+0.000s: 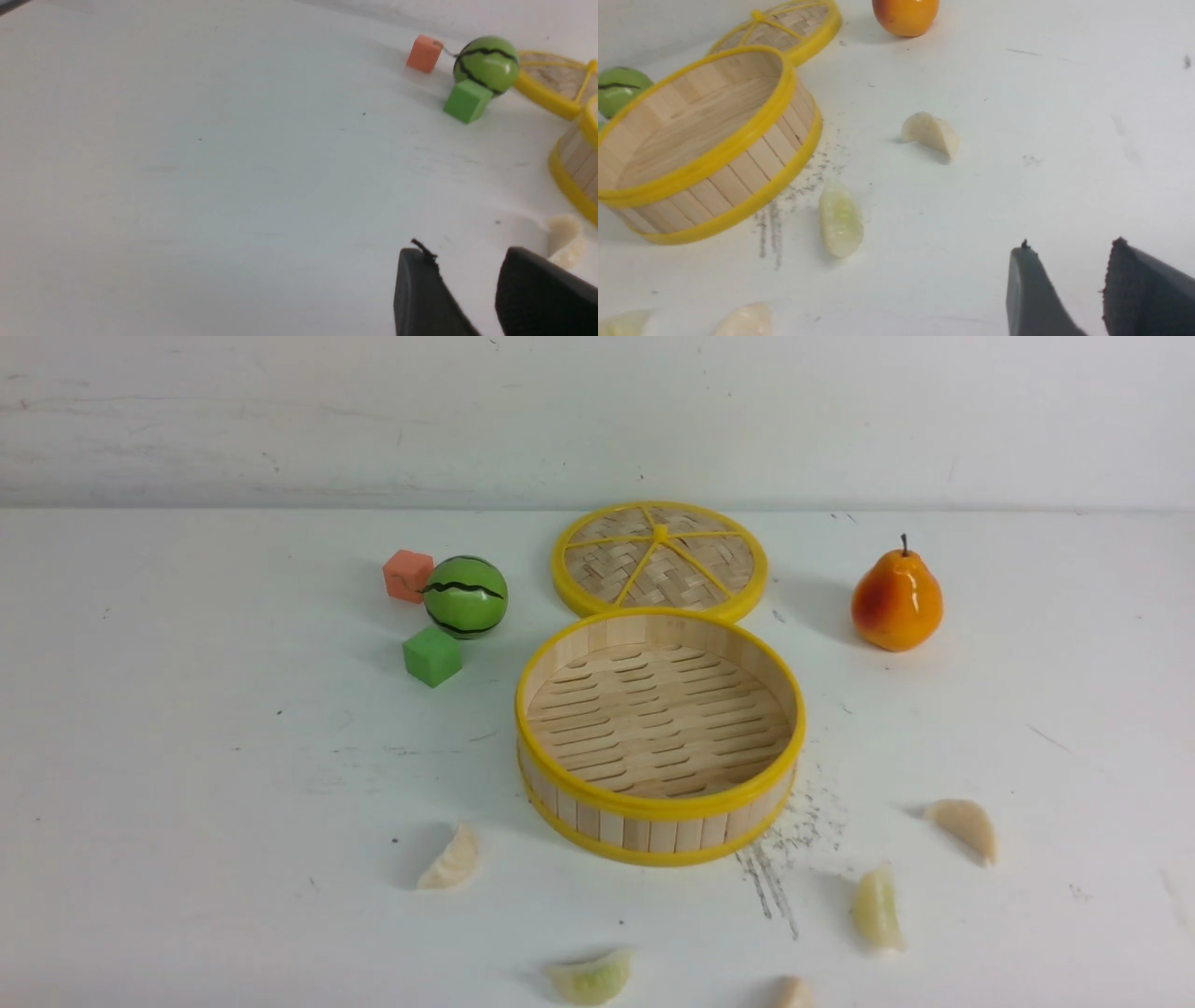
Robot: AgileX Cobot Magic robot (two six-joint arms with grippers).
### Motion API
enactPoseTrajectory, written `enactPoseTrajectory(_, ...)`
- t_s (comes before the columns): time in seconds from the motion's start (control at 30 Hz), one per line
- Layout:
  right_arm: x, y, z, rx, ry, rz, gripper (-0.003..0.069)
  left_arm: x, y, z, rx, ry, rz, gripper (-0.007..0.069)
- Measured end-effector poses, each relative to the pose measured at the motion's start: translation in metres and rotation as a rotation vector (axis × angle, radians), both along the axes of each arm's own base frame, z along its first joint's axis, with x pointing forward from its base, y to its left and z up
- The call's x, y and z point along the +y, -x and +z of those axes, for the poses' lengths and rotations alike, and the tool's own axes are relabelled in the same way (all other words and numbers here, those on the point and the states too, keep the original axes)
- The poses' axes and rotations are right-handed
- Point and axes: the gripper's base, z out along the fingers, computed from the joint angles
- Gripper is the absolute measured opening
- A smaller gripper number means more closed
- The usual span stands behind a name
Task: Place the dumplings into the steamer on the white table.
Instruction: 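Reach for and grasp a dumpling on the table with the left gripper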
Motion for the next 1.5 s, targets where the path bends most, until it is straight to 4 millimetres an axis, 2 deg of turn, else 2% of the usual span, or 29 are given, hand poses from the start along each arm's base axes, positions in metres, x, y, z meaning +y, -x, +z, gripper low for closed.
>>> enactPoseTrajectory(0.1, 0.004, 0.000, 0.001, -0.007, -0.126, 0.010, 0.0240, -0.002, -0.001, 0.003, -0.042, 0.149, 0.000, 0.0237)
enactPoseTrajectory(0.13, 0.006, 0.000, 0.001, -0.008, -0.193, 0.013, 0.0240, -0.003, -0.001, 0.005, -0.064, 0.248, 0.003, 0.0237)
enactPoseTrajectory(0.2, 0.009, 0.000, 0.002, -0.011, -0.311, 0.014, 0.0240, -0.004, -0.001, 0.008, -0.095, 0.453, 0.011, 0.0237)
enactPoseTrajectory(0.23, 0.012, 0.000, 0.005, -0.018, -0.460, 0.018, 0.0240, -0.005, -0.001, 0.011, -0.124, 0.653, 0.021, 0.0237)
enactPoseTrajectory(0.27, 0.014, -0.001, 0.007, -0.023, -0.553, 0.020, 0.0240, -0.006, -0.001, 0.012, -0.135, 0.768, 0.026, 0.0237)
enactPoseTrajectory(0.3, 0.015, -0.001, 0.010, -0.027, -0.634, 0.023, 0.0240, -0.006, -0.001, 0.014, -0.146, 0.955, 0.034, 0.0237)
enactPoseTrajectory(0.37, 0.016, -0.001, 0.013, -0.043, -0.754, 0.025, 0.0240, -0.007, -0.001, 0.015, -0.156, 1.170, 0.041, 0.0237)
enactPoseTrajectory(0.43, 0.016, -0.001, 0.016, -0.057, -0.811, 0.025, 0.0240, -0.007, -0.001, 0.017, -0.167, 1.303, 0.046, 0.0237)
enactPoseTrajectory(0.63, 0.016, -0.001, 0.017, -0.086, -0.750, 0.036, 0.0240, -0.007, -0.001, 0.018, -0.169, 1.427, 0.046, 0.0237)
enactPoseTrajectory(0.73, 0.016, -0.001, 0.018, -0.098, -0.729, 0.043, 0.0240, -0.013, -0.001, 0.015, -0.093, 1.441, 0.011, 0.0237)
enactPoseTrajectory(0.83, 0.018, 0.000, 0.022, -0.110, -0.688, 0.078, 0.0240, -0.021, 0.000, 0.012, -0.002, 1.428, -0.033, 0.0237)
enactPoseTrajectory(0.9, 0.021, 0.002, 0.034, -0.145, -0.619, 0.129, 0.0240, -0.029, 0.003, 0.018, 0.057, 1.359, -0.109, 0.0237)
enactPoseTrajectory(0.97, 0.023, 0.007, 0.055, -0.215, -0.518, 0.188, 0.0231, -0.035, 0.009, 0.040, 0.046, 1.198, -0.224, 0.0237)
enactPoseTrajectory(1.03, 0.024, 0.014, 0.084, -0.317, -0.400, 0.227, 0.0184, -0.039, 0.018, 0.069, -0.037, 0.950, -0.338, 0.0237)
enactPoseTrajectory(1.1, 0.024, 0.016, 0.103, -0.372, -0.324, 0.232, 0.0133, -0.042, 0.027, 0.092, -0.106, 0.775, -0.404, 0.0230)
enactPoseTrajectory(1.13, 0.023, 0.016, 0.117, -0.396, -0.287, 0.230, 0.0089, -0.043, 0.029, 0.103, -0.117, 0.703, -0.425, 0.0221)
enactPoseTrajectory(1.17, 0.022, 0.012, 0.136, -0.420, -0.224, 0.225, 0.0026, -0.044, 0.030, 0.123, -0.126, 0.600, -0.446, 0.0190)
enactPoseTrajectory(1.27, 0.021, 0.000, 0.168, -0.431, -0.104, 0.236, -0.0017, -0.044, 0.019, 0.146, -0.050, 0.445, -0.443, 0.0108)
enactPoseTrajectory(1.37, 0.025, -0.023, 0.202, -0.382, 0.030, 0.315, -0.0019, -0.041, -0.003, 0.162, 0.170, 0.226, -0.425, -0.0014)
enactPoseTrajectory(1.5, 0.034, -0.052, 0.221, -0.250, 0.132, 0.473, -0.0019, -0.031, -0.024, 0.177, 0.374, 0.061, -0.371, -0.0014)
